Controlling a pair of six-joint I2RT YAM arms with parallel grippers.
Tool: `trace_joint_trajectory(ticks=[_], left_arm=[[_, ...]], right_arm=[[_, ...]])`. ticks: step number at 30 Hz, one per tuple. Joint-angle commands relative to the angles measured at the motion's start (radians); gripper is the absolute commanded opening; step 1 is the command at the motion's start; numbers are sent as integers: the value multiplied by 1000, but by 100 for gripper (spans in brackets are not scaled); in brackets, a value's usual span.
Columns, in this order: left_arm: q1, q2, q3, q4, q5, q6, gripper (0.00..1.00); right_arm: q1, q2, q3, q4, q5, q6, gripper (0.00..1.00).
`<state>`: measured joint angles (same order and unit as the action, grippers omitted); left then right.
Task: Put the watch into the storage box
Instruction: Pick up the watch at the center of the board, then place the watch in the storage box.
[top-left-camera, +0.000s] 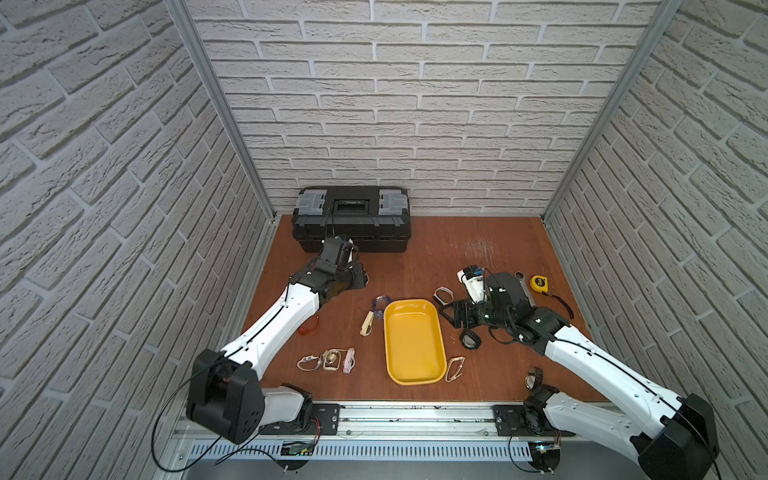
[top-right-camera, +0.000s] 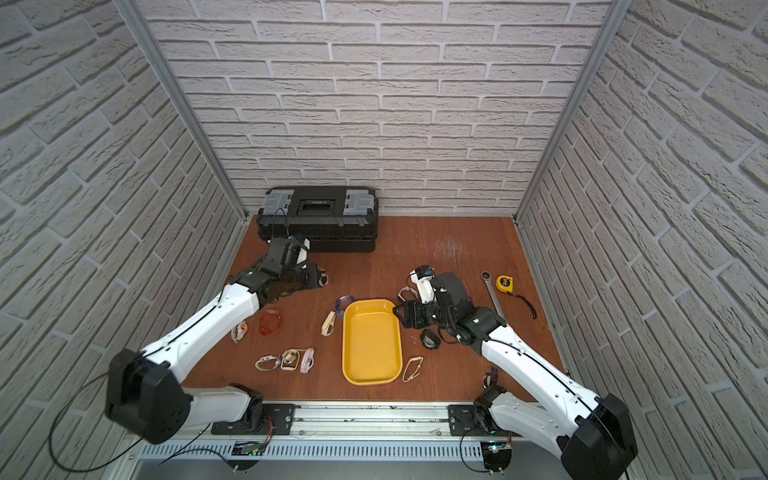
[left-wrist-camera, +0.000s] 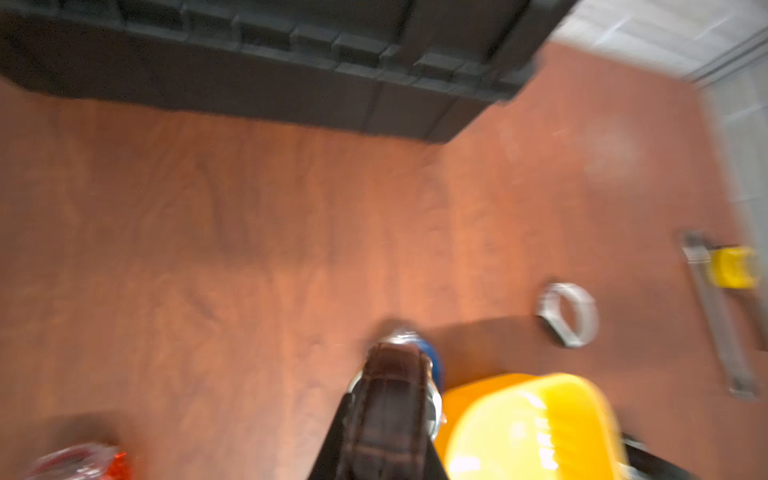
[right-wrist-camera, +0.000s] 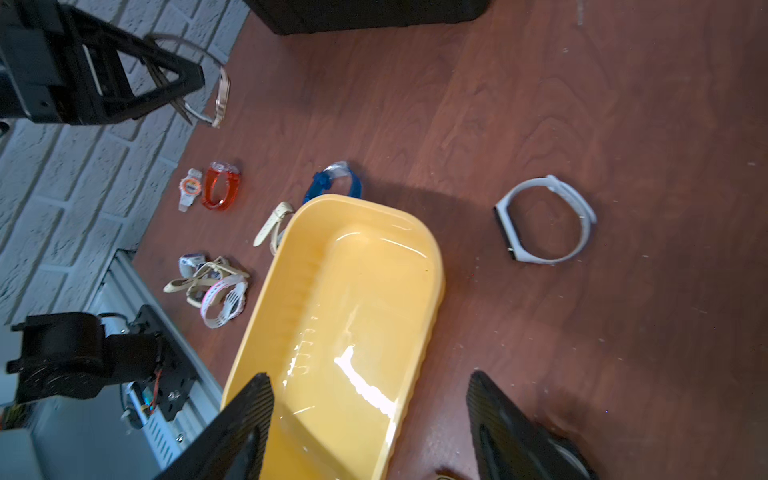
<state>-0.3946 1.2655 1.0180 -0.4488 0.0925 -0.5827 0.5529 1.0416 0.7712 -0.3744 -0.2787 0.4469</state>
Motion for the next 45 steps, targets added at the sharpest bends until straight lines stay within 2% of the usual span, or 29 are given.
trace_joint_trajectory(ticks=[1, 6, 11, 20, 34, 41, 42, 45], left_arm=[[-12, -48, -78, 101, 218, -125, 16], [-75, -99, -144, 182, 246, -218, 17], [-142, -94, -168, 222, 218, -255, 17], [-205, -87, -185, 248, 194, -284, 16], [-235, -110, -216, 262, 186, -298, 15], [-256, -113, -227, 298, 199, -308, 14], [-259, -114, -233, 306, 200, -310, 15], [-260, -118, -247, 334, 206, -322, 15]], right_arm=[[74, 38, 60, 112, -71, 70, 75], [188, 129, 121, 215, -58, 159, 71], [261, 269, 224, 174, 8, 158, 66], [279, 394, 305, 117, 101, 169, 51], [278, 409, 287, 120, 200, 191, 37], [277, 461, 310, 140, 195, 194, 28], [275, 466, 312, 149, 188, 194, 26], [275, 481, 323, 160, 151, 194, 11]])
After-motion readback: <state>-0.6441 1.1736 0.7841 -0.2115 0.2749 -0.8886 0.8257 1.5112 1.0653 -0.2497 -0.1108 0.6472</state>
